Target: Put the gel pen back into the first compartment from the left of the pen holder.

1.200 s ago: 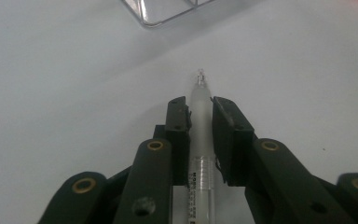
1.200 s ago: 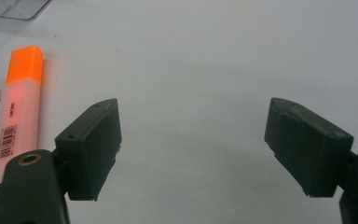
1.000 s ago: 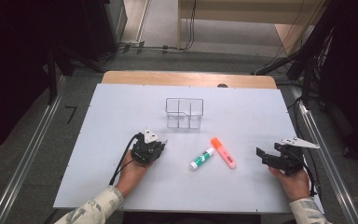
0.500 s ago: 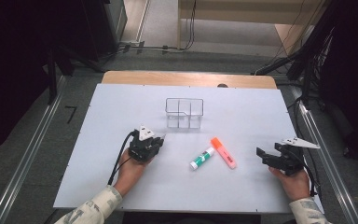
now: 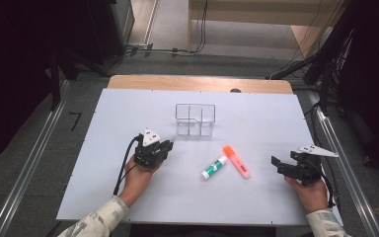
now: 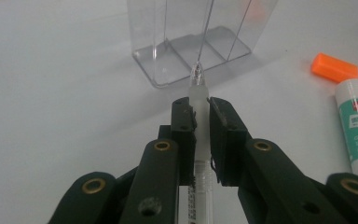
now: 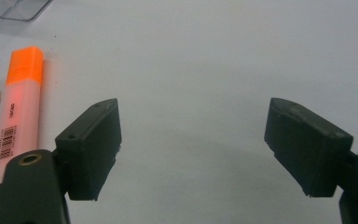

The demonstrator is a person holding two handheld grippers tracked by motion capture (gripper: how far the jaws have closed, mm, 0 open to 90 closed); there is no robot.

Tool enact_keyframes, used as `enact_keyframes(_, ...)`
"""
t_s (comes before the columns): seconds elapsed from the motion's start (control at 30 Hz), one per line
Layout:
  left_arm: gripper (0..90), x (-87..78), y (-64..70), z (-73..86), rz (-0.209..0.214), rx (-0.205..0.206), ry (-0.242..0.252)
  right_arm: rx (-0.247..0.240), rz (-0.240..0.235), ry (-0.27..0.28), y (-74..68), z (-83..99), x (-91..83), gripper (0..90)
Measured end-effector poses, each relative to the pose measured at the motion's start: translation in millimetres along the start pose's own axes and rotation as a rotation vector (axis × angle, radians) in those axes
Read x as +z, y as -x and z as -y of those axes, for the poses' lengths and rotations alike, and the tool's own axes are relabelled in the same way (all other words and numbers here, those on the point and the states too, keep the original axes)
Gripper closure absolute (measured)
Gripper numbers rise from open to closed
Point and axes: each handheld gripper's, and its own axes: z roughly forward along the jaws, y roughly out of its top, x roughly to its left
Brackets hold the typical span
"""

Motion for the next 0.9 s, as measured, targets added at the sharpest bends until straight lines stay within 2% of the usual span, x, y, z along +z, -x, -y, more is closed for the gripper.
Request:
enact_keyframes(0.3, 81.8, -5.3, -2.4, -13.9, 0.005, -0.031, 0.057, -0.001, -0.001, 0.0, -0.2, -0.3, 0.2, 17.4)
enact_keyframes(0.9, 81.7, -4.1, -3.0, -43.6, -0.002, -0.065, 0.104, -0.001, -0.005, 0.001, -0.1, -0.3, 0.0, 17.4)
